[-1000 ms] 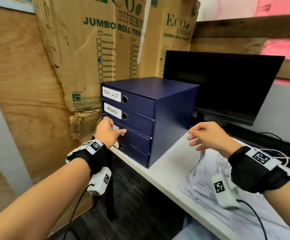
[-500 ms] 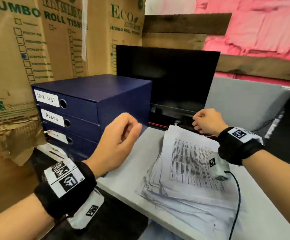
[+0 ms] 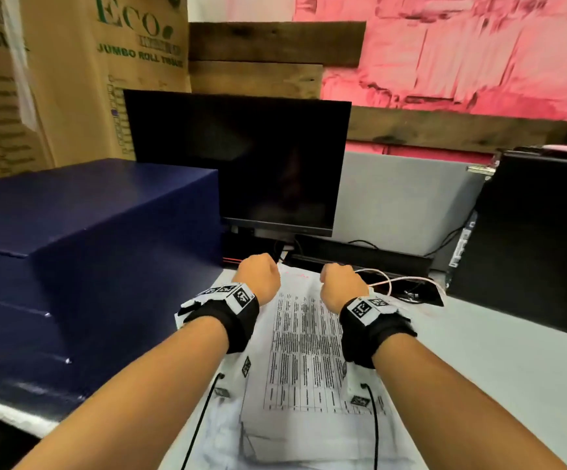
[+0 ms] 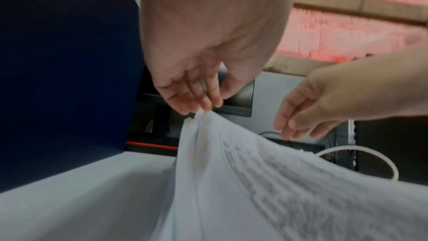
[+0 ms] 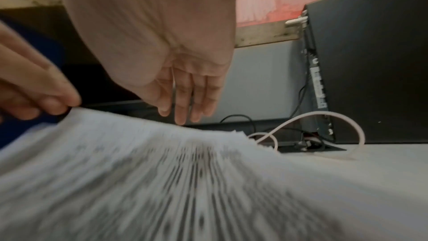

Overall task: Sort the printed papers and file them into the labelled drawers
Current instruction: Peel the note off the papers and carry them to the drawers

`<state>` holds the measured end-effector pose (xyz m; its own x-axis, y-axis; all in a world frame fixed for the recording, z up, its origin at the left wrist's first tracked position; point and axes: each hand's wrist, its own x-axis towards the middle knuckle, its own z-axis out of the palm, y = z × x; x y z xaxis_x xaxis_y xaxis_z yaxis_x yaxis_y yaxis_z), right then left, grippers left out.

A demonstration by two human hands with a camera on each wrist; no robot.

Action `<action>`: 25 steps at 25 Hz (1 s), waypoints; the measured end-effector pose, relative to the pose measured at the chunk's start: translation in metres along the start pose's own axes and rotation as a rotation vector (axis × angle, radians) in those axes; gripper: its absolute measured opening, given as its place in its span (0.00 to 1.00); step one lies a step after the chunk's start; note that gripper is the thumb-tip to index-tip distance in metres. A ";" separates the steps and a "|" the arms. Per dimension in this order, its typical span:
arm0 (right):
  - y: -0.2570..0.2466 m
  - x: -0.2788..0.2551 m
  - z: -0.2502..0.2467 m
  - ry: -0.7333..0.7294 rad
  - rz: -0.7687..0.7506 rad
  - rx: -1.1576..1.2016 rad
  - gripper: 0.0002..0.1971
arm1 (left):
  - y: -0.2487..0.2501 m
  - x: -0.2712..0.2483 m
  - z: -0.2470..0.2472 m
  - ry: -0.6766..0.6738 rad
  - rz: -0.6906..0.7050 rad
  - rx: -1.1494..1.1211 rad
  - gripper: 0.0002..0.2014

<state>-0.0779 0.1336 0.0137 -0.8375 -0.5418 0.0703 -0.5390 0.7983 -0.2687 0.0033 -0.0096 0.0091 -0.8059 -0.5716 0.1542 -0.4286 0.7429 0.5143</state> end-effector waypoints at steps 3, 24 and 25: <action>-0.002 0.002 0.028 -0.087 -0.037 -0.082 0.19 | -0.003 0.000 0.028 0.014 -0.083 0.180 0.16; -0.004 0.004 0.037 0.143 -0.241 0.080 0.10 | -0.027 -0.021 0.028 0.159 -0.151 0.037 0.13; -0.003 0.006 0.037 0.155 -0.237 0.089 0.08 | -0.026 -0.020 0.030 0.161 -0.143 0.051 0.14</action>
<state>-0.0775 0.1182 -0.0209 -0.6967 -0.6584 0.2847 -0.7169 0.6246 -0.3098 0.0190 -0.0073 -0.0325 -0.6615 -0.7179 0.2170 -0.5576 0.6643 0.4978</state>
